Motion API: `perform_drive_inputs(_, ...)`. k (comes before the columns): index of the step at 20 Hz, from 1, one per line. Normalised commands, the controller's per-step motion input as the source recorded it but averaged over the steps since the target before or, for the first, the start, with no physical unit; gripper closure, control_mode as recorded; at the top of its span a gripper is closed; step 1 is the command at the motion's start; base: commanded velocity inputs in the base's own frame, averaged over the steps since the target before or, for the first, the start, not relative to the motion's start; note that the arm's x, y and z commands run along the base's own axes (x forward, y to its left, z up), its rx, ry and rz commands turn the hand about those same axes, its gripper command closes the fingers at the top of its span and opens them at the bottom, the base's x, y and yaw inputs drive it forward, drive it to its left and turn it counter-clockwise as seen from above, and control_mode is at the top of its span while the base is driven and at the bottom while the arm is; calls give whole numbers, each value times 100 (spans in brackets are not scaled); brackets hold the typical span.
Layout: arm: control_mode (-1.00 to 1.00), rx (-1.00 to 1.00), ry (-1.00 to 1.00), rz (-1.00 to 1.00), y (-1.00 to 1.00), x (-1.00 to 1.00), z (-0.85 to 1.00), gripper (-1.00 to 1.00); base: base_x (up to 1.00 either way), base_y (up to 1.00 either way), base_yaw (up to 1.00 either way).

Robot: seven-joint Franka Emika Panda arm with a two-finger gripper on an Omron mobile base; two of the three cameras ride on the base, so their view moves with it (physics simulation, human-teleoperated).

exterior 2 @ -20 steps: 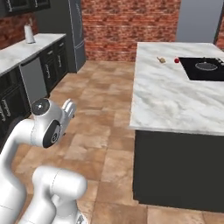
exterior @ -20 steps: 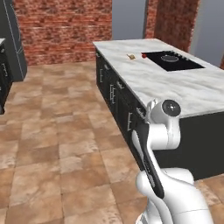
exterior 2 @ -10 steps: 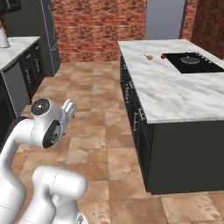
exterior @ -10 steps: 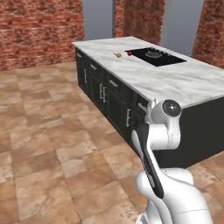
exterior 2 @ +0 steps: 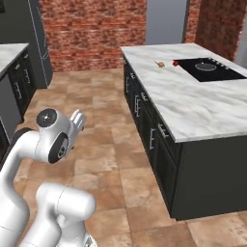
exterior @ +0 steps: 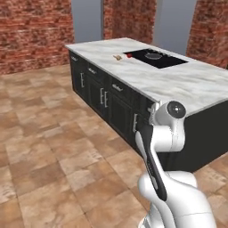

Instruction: Place the pan on the center burner on the stove. Then place the tomato and the onion in the pan and turn on the center burner.

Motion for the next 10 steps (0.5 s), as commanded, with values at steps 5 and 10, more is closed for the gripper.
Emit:
perform_drive_inputs(5,100,0,0,0,0,0,0,-100,34,53,-20)
perform_drive_inputs(10,100,0,0,0,0,0,0,-100,34,68,-26)
